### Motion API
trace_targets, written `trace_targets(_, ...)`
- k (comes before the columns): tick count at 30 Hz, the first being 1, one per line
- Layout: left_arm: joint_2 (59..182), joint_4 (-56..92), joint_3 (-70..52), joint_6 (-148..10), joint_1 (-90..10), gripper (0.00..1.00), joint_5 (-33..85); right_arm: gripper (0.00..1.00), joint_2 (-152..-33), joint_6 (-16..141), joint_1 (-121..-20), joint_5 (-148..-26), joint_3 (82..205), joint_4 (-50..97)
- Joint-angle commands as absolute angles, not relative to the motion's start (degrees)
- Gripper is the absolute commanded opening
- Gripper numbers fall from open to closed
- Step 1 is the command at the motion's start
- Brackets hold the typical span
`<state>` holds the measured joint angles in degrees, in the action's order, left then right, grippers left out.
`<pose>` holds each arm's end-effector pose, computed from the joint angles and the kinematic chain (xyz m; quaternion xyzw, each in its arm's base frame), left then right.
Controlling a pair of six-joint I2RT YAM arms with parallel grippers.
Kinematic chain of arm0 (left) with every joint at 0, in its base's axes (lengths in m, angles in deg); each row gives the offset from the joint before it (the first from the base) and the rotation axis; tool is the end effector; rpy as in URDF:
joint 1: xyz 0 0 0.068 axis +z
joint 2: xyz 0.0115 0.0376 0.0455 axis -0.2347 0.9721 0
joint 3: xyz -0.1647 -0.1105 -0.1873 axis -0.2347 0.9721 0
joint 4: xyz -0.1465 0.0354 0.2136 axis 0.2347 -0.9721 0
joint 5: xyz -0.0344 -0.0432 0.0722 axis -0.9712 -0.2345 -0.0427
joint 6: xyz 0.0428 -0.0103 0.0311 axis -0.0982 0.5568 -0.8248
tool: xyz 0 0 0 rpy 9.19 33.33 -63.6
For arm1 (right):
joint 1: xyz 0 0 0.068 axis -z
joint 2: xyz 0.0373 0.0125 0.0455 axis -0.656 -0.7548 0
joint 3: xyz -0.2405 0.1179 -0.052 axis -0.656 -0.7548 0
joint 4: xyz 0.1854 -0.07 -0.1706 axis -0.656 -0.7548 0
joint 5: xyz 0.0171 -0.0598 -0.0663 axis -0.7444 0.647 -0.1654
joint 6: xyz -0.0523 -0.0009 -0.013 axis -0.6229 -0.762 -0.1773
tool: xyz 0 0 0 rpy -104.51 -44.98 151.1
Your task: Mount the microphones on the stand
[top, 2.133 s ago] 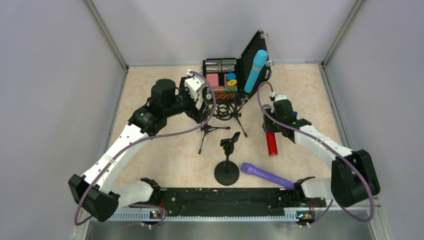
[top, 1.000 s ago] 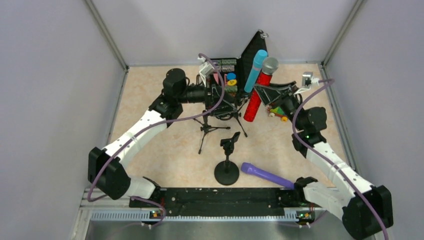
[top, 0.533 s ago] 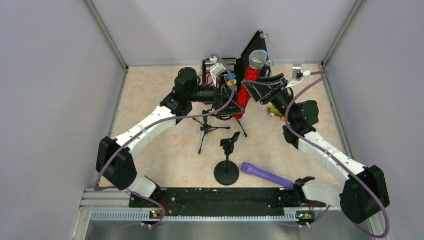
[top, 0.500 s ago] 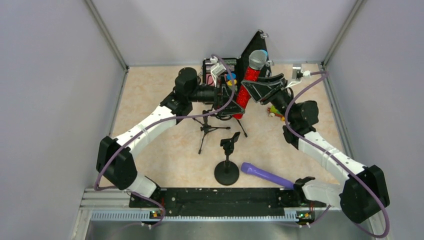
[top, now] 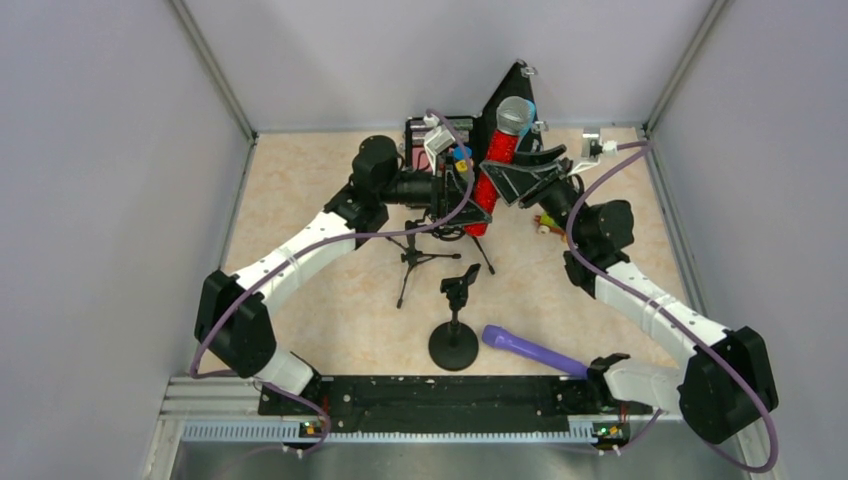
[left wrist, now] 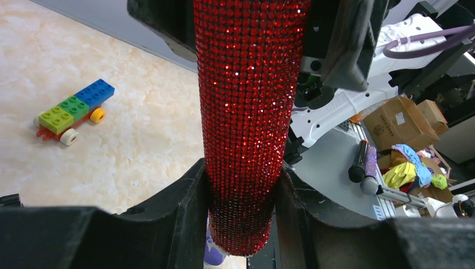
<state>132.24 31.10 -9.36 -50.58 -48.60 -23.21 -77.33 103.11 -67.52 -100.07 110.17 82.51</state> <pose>0.2707 -0.2265 0.3749 0.3686 0.6008 -0.6208 0.3431 0.2174 0.1224 0.3734 -0.0716 0.4765 0.5909 0.6471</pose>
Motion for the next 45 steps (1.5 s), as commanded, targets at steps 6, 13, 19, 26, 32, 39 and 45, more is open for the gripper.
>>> trace_targets(6,126.49,23.63,-11.56,-58.74,-47.46,0.00,-19.10,0.75,-73.73,98.10,-64.54,-109.69,114.22,72.43)
trace_targets(13,122.64,16.29,-11.57,-63.20,-44.46,0.00,-19.42,0.85,-74.51,98.76,-61.04,-119.19,116.16,70.00)
trace_targets(19,120.58,8.21,-12.65,-67.06,-42.49,0.00,-20.87,0.90,-78.70,103.74,-61.02,-127.68,117.84,77.17)
trace_targets(26,119.49,4.20,-12.63,-69.43,-42.28,0.00,-21.99,0.87,-87.08,118.24,-61.61,-130.42,119.27,95.11)
trace_targets(32,119.39,5.04,-11.55,-68.33,-42.27,0.00,-22.60,0.78,-95.34,126.32,-64.33,-129.99,122.88,105.17)
trace_targets(39,119.02,5.63,-10.31,-67.91,-42.23,0.00,-22.45,0.72,-97.48,125.10,-66.67,-129.55,125.92,102.83)
trace_targets(45,119.44,3.31,-10.50,-69.38,-42.21,0.00,-22.40,0.65,-96.79,122.89,-67.02,-130.59,127.06,97.14)
